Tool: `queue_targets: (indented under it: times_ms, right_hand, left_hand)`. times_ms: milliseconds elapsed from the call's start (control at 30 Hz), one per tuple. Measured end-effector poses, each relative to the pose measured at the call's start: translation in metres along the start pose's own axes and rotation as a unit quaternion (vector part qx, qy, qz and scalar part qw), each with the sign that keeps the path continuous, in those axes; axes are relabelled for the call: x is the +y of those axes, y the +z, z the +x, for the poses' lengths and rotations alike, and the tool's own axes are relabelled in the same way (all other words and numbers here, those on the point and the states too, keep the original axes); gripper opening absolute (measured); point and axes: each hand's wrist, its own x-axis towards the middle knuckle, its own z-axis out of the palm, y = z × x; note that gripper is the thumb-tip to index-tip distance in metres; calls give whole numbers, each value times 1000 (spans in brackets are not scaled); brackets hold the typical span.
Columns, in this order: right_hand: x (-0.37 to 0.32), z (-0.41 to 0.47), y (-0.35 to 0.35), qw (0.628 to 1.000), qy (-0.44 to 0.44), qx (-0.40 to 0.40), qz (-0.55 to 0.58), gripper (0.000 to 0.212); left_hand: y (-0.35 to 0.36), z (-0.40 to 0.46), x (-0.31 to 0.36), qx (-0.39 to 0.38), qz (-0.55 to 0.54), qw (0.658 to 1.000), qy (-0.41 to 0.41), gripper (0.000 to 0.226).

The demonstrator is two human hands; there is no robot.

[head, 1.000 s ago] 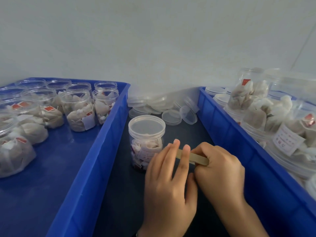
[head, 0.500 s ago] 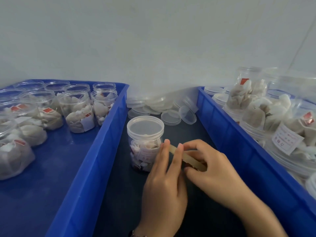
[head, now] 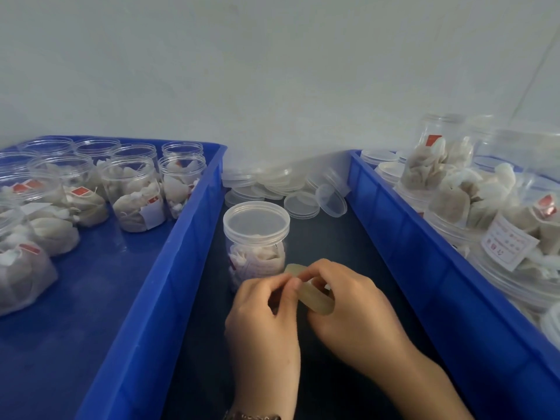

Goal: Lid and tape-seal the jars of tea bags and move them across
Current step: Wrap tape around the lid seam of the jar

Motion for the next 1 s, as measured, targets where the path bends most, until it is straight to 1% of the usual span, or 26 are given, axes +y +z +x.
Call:
queue_targets:
  times_ms: [67, 133, 233, 367, 433, 600, 733, 800, 867, 1000]
  right_hand:
    - [-1, 0, 1, 1000, -2, 11, 0, 23]
    - [0, 0, 1, 1000, 0, 19, -9, 21]
    - [0, -1, 3, 999, 1, 29, -18, 18]
    - [-1, -1, 5, 999, 4, 38, -23, 21]
    - [0, -1, 5, 999, 10, 44, -23, 22]
    - [1, -1, 5, 998, 12, 44, -40, 27]
    - [0, -1, 3, 998, 12, 36, -48, 28]
    - [0, -1, 3, 998, 11, 37, -49, 28]
    - [-1, -1, 2, 998, 8, 34, -51, 28]
    - [-3, -1, 2, 998, 5, 28, -54, 28]
  left_hand:
    - [1, 0, 0, -21, -3, 1000, -19, 28]
    - [1, 0, -1, -37, -2, 999, -12, 30]
    - [1, -2, -2, -23, 17, 1000, 7, 23]
    - [-2, -3, 0, -16, 55, 997, 42, 7]
    - [-3, -3, 2, -9, 63, 997, 52, 5]
    - [2, -2, -4, -31, 14, 999, -14, 13]
    - [3, 1, -7, -58, -9, 997, -53, 3]
    - [4, 2, -8, -74, -19, 995, -66, 5]
    - [5, 3, -10, -92, -24, 992, -80, 3]
    - [7, 5, -11, -134, -8, 985, -105, 9]
